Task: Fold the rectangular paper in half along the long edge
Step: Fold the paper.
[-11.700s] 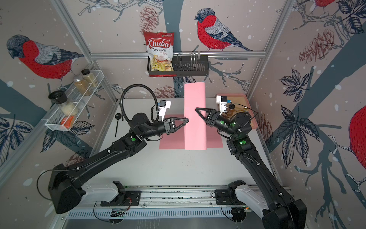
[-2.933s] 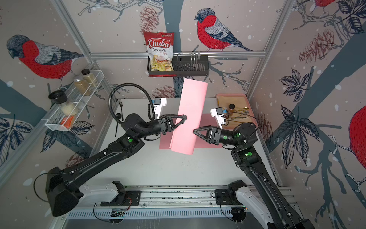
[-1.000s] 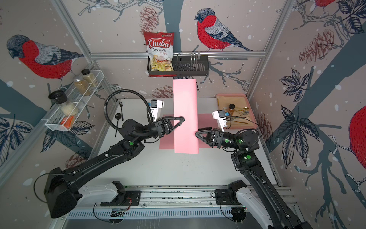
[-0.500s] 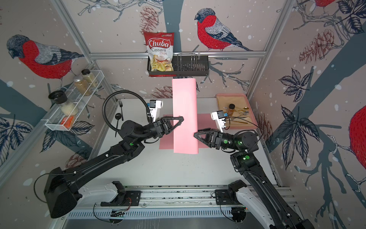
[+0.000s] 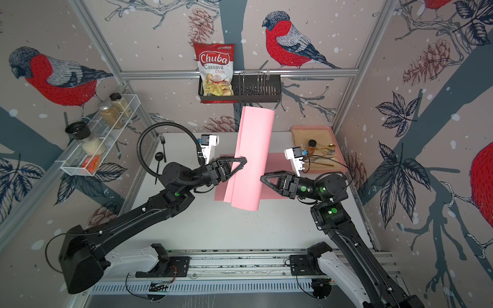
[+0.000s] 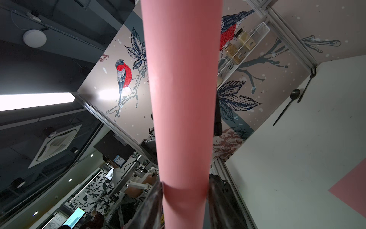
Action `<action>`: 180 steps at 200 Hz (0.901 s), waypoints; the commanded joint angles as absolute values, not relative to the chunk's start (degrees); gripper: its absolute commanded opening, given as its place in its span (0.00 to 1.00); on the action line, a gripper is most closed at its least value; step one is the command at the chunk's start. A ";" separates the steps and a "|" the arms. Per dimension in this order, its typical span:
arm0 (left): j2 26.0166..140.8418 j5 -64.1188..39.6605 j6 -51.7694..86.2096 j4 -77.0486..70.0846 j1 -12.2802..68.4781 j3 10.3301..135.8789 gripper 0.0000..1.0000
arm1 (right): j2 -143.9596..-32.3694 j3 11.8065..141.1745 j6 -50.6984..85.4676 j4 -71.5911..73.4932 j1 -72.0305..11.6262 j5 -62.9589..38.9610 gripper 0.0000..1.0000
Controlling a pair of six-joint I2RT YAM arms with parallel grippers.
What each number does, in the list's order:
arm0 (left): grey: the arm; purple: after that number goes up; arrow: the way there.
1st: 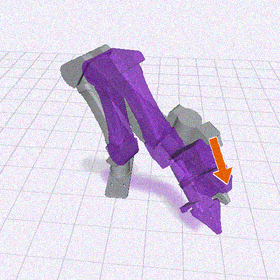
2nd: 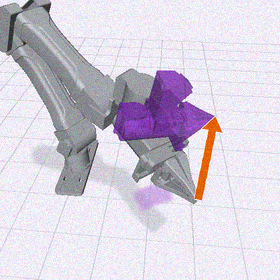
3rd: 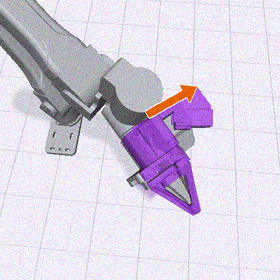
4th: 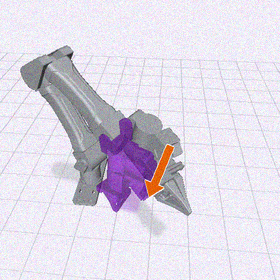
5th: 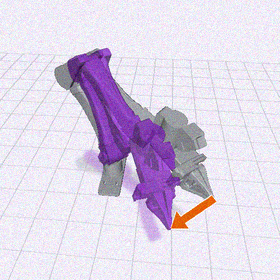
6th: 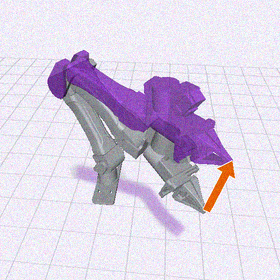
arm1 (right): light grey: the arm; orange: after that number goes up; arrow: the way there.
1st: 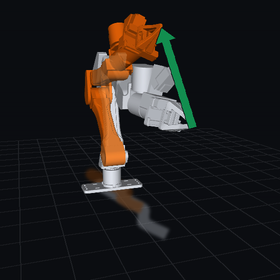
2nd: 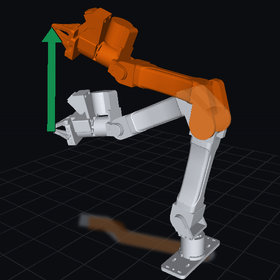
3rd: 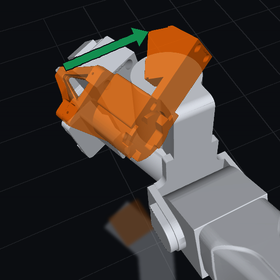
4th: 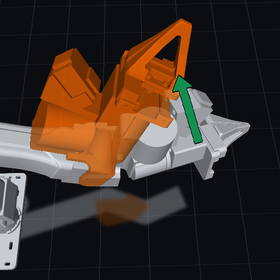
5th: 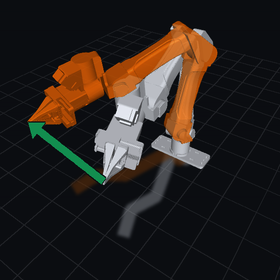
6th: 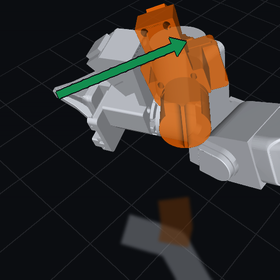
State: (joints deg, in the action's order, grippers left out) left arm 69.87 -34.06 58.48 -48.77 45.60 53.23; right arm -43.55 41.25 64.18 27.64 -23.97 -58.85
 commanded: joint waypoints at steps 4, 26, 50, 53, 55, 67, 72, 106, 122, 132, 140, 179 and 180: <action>69.74 -33.72 58.71 -51.59 45.69 53.25 0.24 | -43.44 42.15 61.75 26.18 -24.04 -58.24 0.39; 69.79 -33.71 58.71 -51.60 45.70 53.17 0.19 | -43.50 42.41 61.61 25.93 -24.02 -58.15 0.39; 69.88 -33.95 58.71 -51.85 45.70 53.12 0.05 | -43.60 42.78 61.75 26.28 -24.00 -57.83 0.39; 69.95 -33.98 58.67 -51.90 45.70 53.10 0.04 | -43.63 42.87 61.71 26.28 -23.99 -57.78 0.40; 69.96 -34.01 58.70 -51.93 45.70 53.09 0.03 | -43.60 42.88 61.74 26.28 -23.99 -57.75 0.41; 69.90 -34.01 58.73 -51.90 45.70 53.07 0.00 | -43.76 43.33 61.45 26.07 -24.05 -57.33 0.43; 69.90 -34.00 58.76 -52.04 45.70 53.04 0.00 | -43.97 43.52 61.22 25.94 -24.04 -57.09 0.44; 69.85 -34.08 59.11 -52.47 45.70 52.89 0.00 | -45.41 44.55 61.08 27.09 -23.32 -56.05 0.54; 69.70 -33.98 59.15 -52.50 45.66 52.99 0.00 | -46.22 43.92 63.57 31.42 -22.22 -56.18 0.57; 69.48 -33.93 59.24 -52.56 45.70 52.86 0.00 | -46.76 43.60 65.26 34.43 -21.66 -56.30 0.57; 69.42 -33.79 59.23 -52.47 45.70 52.81 0.00 | -47.25 43.30 66.64 36.86 -21.34 -56.40 0.57; 69.71 -33.76 59.90 -53.22 45.70 52.38 0.01 | -49.28 41.19 74.05 49.15 -20.93 -55.99 0.57; 69.75 -33.76 59.92 -53.28 45.70 52.34 0.02 | -49.34 41.16 74.20 49.49 -20.92 -55.95 0.57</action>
State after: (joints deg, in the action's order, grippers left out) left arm 69.73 -34.09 58.70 -48.99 45.60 52.62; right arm -48.53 42.06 68.14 37.50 -21.02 -56.69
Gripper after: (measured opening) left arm 0.048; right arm 0.567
